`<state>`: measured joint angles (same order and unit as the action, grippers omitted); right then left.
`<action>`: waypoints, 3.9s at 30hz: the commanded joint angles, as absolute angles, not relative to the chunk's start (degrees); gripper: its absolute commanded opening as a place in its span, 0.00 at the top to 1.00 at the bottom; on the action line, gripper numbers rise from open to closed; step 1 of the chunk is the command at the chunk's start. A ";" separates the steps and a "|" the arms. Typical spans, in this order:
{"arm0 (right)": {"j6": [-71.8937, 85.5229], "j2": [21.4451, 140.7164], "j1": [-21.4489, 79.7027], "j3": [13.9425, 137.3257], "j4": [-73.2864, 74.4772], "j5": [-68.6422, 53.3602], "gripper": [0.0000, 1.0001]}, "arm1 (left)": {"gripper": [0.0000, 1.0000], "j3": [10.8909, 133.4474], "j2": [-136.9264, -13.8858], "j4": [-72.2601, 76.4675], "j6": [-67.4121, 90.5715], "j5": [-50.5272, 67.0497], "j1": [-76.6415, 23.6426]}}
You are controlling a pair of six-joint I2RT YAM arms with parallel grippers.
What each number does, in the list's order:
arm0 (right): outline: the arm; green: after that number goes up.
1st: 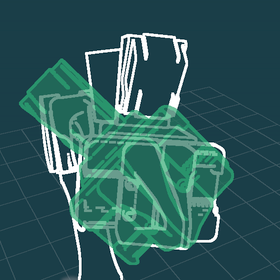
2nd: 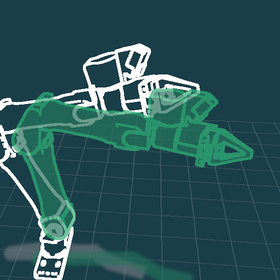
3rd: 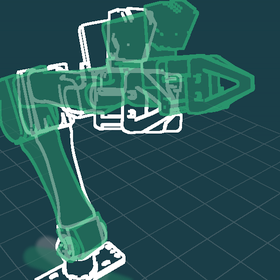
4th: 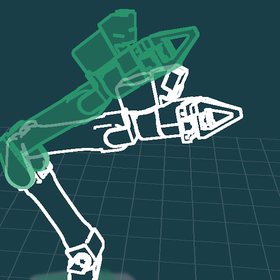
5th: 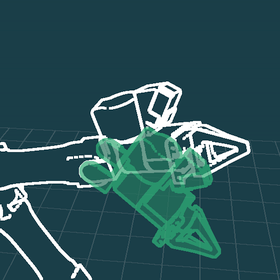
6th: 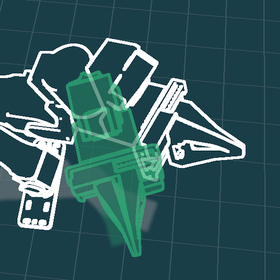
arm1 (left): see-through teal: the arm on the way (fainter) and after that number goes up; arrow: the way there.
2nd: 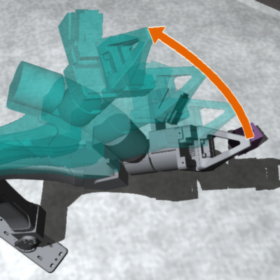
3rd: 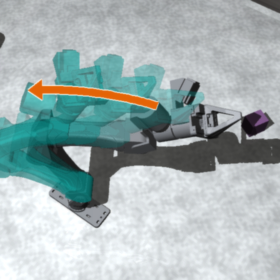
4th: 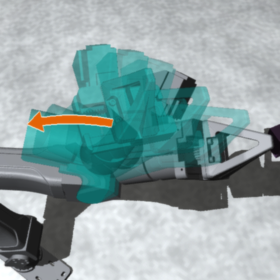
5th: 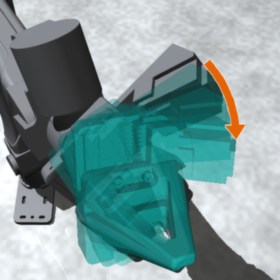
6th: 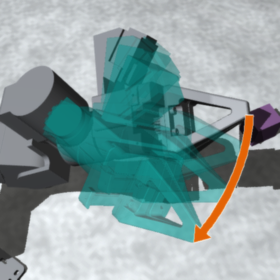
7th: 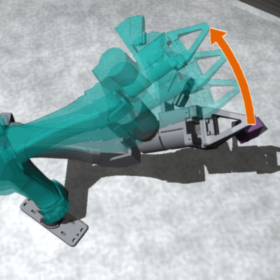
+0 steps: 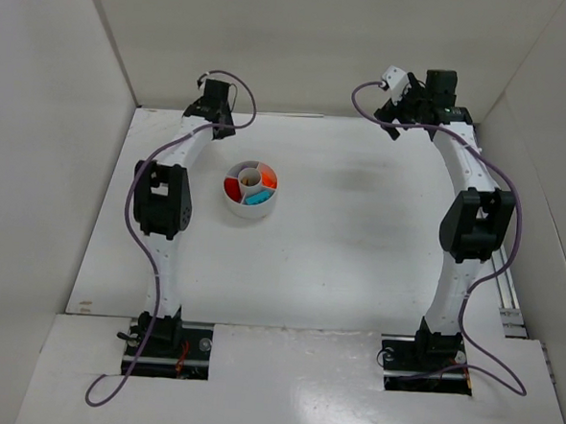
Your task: Sort the legos into containers by color
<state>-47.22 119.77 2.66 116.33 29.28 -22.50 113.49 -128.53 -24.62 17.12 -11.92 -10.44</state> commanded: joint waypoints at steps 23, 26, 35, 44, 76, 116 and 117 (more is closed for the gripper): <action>-49.39 107.94 9.76 104.25 22.69 -27.50 0.00 | 1.00 80.33 -92.72 -11.16 18.54 4.49 -10.28; -49.39 106.53 10.28 99.68 19.18 -29.17 0.00 | 1.00 79.80 -93.33 -11.87 19.07 3.51 -11.34; -46.32 103.01 10.28 97.74 18.98 -29.10 0.00 | 1.00 81.99 -96.33 -13.79 19.95 4.67 -14.23; -46.32 100.55 10.28 95.36 18.98 -25.93 0.00 | 0.99 81.83 -97.73 -17.40 20.13 1.15 -16.52; -46.32 98.96 10.81 93.78 20.04 -24.79 0.00 | 0.71 76.99 -94.92 -20.57 21.88 -5.71 -18.11; -46.85 98.96 10.81 93.78 20.04 -23.64 0.00 | 0.53 78.75 -96.86 -14.68 24.35 -9.84 -18.63; -46.85 98.96 10.81 93.78 20.04 -23.64 0.00 | 0.53 78.75 -96.86 -14.68 24.35 -9.84 -18.63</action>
